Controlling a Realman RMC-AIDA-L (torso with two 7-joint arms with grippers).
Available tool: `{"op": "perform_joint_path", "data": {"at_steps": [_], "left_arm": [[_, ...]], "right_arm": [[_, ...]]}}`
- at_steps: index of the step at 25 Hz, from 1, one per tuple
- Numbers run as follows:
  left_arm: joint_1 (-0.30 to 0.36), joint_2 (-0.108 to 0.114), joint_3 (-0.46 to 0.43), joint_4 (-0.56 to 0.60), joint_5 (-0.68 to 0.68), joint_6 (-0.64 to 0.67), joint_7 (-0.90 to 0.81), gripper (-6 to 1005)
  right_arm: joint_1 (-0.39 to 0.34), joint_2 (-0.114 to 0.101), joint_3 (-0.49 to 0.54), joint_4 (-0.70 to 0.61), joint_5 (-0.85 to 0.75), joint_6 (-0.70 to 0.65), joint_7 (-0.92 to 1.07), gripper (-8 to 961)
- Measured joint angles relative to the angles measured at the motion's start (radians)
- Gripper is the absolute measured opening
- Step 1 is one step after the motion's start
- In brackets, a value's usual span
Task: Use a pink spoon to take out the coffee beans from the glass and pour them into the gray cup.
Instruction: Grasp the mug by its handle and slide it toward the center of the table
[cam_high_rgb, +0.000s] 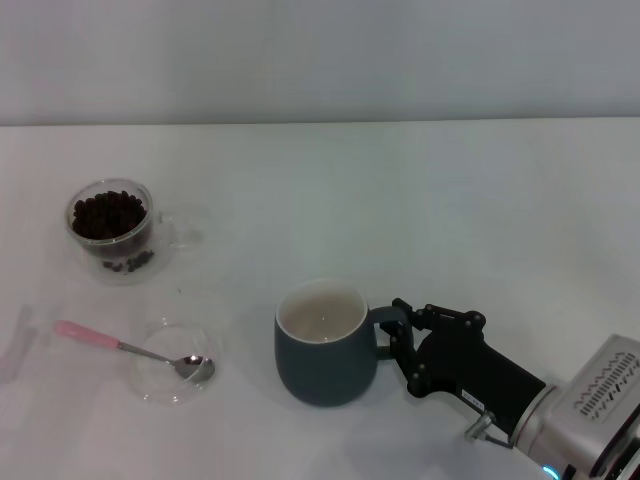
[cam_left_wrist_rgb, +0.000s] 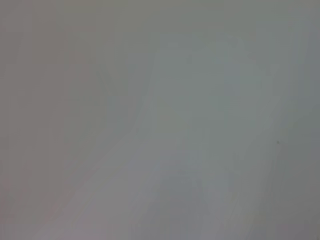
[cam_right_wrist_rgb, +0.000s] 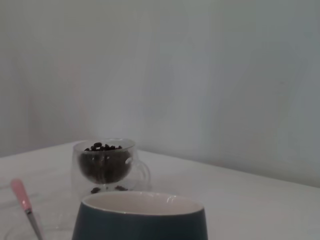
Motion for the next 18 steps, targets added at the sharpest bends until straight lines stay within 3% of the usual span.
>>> {"op": "perform_joint_path", "data": {"at_steps": [16,18], "left_arm": [[0.005,0.000,0.000,0.000,0.001,0.000,-0.023,888],[0.005,0.000,0.000,0.000,0.001,0.000,-0.023,888]], "right_arm": [[-0.010,-0.003,-0.011,0.015,-0.056,0.003,-0.040,165],[-0.011,-0.004,-0.011,0.018,-0.056,0.002,-0.035,204]]}}
